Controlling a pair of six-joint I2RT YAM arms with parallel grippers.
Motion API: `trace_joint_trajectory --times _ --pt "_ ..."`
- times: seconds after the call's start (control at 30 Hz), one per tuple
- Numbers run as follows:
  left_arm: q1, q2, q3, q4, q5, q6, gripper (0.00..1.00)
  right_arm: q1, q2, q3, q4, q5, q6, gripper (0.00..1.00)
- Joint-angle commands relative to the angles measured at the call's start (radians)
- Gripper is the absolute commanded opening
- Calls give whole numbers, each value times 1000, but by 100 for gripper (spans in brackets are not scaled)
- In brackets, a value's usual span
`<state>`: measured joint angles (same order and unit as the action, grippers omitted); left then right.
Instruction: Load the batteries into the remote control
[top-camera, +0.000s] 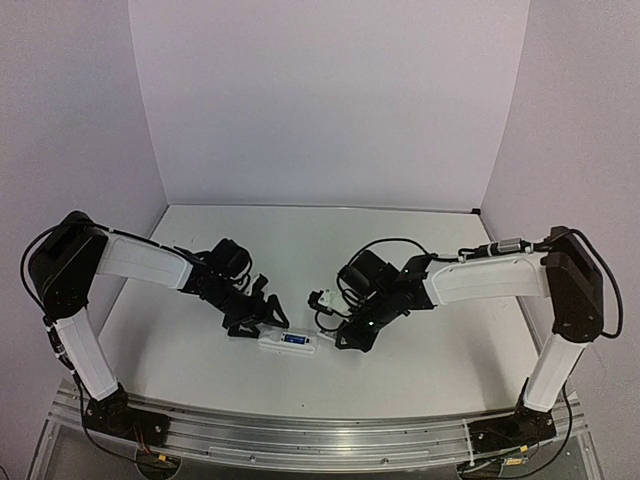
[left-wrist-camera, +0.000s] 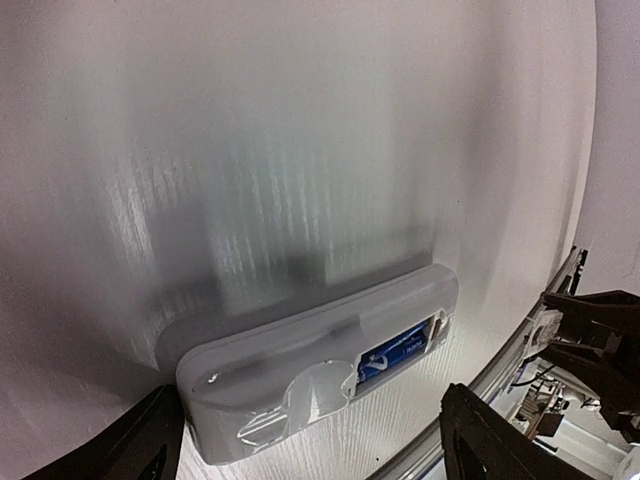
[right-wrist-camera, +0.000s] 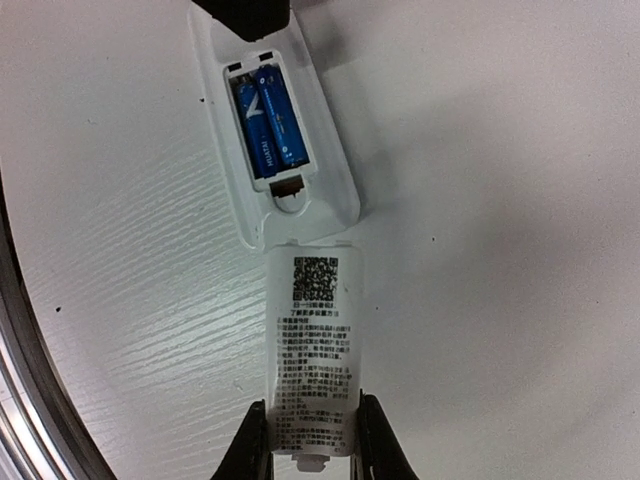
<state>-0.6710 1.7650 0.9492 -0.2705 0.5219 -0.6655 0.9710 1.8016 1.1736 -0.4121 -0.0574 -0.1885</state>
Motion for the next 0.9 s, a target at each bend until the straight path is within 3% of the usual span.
trace_joint_trajectory --times 0.0,0.2,0.33,0.87 --pt "-10 -53 -36 11 -57 -55 89 3 27 45 -38 -73 -129 0" --pt "-9 -61 -28 -29 -138 -45 80 3 99 137 -80 -107 -238 0" --pt "-10 -86 -45 -40 -175 -56 69 3 146 197 -118 -106 -308 0" --pt "-10 -70 -90 6 -136 -40 40 6 265 356 -205 -119 -349 0"
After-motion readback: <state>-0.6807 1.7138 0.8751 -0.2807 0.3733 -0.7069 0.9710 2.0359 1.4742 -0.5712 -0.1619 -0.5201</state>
